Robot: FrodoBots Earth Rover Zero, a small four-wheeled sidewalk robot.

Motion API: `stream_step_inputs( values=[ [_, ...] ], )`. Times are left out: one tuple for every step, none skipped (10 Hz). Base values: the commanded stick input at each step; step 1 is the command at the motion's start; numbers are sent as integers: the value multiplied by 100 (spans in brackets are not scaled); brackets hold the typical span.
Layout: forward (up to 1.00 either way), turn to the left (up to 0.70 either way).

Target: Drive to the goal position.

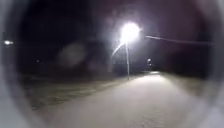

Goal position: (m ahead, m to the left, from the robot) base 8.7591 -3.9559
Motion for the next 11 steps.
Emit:
stream_step_inputs(
  values=[
    [0, -45],
    [0, -9],
    [0, 0],
    [0, 0],
    [0, 0],
    [0, 0],
    [0, 0],
    [0, -2],
    [0, -34],
    [0, -45],
    [0, -45]
  ],
)
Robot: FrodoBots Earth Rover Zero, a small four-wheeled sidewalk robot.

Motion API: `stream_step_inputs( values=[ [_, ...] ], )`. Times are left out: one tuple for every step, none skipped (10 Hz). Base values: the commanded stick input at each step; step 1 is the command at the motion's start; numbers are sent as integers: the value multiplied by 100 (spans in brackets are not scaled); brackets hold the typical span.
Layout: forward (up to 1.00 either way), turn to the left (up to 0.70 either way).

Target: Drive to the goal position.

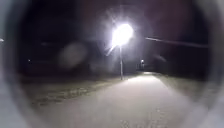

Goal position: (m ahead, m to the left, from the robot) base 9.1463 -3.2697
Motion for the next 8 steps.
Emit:
stream_step_inputs(
  values=[
    [0, -45],
    [0, -45],
    [0, -45],
    [0, -45],
    [0, -45],
    [0, -45],
    [0, -45],
    [0, -45]
  ],
)
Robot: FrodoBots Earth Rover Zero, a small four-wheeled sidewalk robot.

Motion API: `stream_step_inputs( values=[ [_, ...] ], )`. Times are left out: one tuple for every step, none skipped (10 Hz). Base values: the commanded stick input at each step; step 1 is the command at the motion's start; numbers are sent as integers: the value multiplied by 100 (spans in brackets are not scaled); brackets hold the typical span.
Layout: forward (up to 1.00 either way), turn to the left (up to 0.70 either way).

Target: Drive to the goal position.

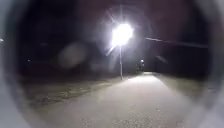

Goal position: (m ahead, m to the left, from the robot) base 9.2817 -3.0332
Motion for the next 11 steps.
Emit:
stream_step_inputs(
  values=[
    [0, -45],
    [0, -45],
    [0, -45],
    [0, -45],
    [0, -45],
    [0, -45],
    [0, -45],
    [0, -45],
    [0, -45],
    [0, -45],
    [0, -45]
  ],
)
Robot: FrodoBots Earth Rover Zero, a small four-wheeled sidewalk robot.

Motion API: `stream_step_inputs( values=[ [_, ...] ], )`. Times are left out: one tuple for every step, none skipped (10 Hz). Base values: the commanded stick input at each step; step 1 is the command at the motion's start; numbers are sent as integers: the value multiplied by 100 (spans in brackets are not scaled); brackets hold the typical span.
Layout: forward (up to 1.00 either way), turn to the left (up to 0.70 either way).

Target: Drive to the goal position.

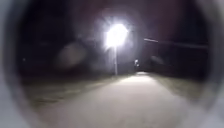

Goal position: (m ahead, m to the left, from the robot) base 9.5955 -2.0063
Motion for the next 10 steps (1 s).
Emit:
stream_step_inputs(
  values=[
    [0, -45],
    [0, -45],
    [0, -32],
    [0, -4],
    [36, 0],
    [77, 0],
    [100, 0],
    [100, 0],
    [100, 0],
    [100, 0]
  ],
)
